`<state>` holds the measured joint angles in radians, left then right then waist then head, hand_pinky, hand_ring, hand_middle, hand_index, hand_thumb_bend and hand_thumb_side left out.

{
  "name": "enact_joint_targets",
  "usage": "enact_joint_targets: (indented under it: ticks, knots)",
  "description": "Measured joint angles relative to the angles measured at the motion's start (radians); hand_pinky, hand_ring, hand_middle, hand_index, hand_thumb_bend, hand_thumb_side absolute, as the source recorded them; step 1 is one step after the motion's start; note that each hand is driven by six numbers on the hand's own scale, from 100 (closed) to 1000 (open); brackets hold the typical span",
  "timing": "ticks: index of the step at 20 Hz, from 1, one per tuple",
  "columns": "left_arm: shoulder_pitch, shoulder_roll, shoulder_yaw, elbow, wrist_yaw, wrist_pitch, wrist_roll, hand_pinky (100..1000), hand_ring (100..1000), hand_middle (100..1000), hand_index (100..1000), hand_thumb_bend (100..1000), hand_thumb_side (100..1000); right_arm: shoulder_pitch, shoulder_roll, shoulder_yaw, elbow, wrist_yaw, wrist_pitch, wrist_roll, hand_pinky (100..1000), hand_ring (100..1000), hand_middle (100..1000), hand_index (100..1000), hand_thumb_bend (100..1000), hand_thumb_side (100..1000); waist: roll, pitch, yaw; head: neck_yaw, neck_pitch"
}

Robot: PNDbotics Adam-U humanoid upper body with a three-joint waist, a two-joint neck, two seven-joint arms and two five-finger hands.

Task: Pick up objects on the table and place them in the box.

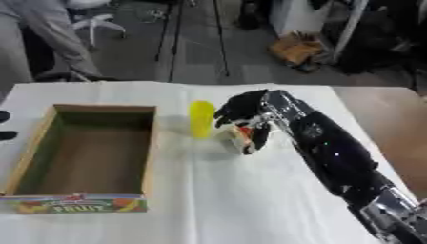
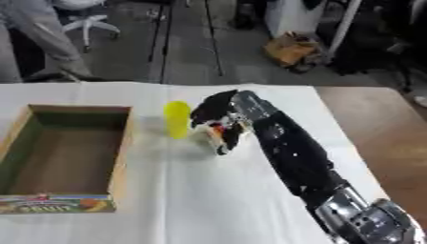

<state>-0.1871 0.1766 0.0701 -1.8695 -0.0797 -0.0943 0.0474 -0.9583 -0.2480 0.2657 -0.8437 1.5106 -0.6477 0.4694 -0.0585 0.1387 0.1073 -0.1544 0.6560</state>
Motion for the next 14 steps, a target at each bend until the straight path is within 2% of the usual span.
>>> enact_joint_targets:
  ticks: [6, 14]
  knots:
    - [0.000, 0.000, 0.000, 0.000, 0.001, -0.004, -0.004, 671, 781, 652, 832, 418, 1000, 0.013, -0.004, -0.005, 0.025, -0.010, 0.035, 0.035, 1000, 1000, 988, 981, 557, 388, 0.001, 0.000, -0.002, 0.000, 0.000]
    - [0.000, 0.000, 0.000, 0.000, 0.004, -0.008, -0.008, 670, 781, 652, 832, 419, 1000, 0.015, -0.004, -0.023, 0.048, -0.011, 0.051, 0.051, 1000, 1000, 974, 975, 544, 359, 0.007, 0.000, -0.004, 0.000, 0.000]
